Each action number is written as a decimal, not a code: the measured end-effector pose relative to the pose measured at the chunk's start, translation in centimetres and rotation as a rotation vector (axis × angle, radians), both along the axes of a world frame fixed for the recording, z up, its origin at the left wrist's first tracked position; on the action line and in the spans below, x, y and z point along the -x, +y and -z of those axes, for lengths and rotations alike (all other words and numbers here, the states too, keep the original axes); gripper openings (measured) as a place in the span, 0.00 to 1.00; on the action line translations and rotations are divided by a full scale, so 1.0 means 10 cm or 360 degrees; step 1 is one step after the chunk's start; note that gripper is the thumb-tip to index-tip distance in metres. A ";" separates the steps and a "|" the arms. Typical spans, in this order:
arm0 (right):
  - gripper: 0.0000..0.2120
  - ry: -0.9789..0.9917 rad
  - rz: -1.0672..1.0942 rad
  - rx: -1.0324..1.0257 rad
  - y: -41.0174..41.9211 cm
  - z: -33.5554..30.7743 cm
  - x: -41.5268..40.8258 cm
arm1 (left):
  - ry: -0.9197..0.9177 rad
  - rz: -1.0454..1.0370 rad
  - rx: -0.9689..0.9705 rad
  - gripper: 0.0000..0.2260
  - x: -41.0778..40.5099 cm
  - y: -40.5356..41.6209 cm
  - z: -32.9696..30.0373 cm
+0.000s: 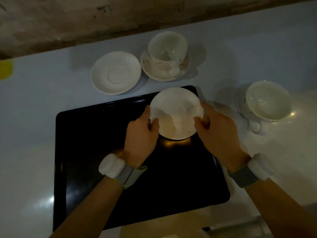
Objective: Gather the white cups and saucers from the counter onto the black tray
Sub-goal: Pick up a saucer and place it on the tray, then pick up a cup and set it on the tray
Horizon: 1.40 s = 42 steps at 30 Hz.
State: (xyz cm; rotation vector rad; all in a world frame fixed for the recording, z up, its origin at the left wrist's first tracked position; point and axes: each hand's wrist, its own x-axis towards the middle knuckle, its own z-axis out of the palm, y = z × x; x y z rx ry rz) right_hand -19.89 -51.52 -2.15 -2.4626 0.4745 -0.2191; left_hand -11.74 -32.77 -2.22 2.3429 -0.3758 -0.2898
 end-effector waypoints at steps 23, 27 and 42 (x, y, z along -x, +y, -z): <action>0.10 -0.0356 0.0262 0.0032 -0.60 -0.53 0.48 | -0.0475 0.0406 -0.0219 0.08 0.13 -0.91 -0.51; 0.09 -0.0345 0.0334 0.0106 -0.86 -0.54 0.63 | -0.0423 0.0494 -0.0043 0.08 0.18 -1.19 -0.53; 0.30 -0.0128 0.0629 -0.0006 -1.46 -0.18 0.77 | 0.0489 0.0517 0.0175 0.29 0.22 -1.86 -0.31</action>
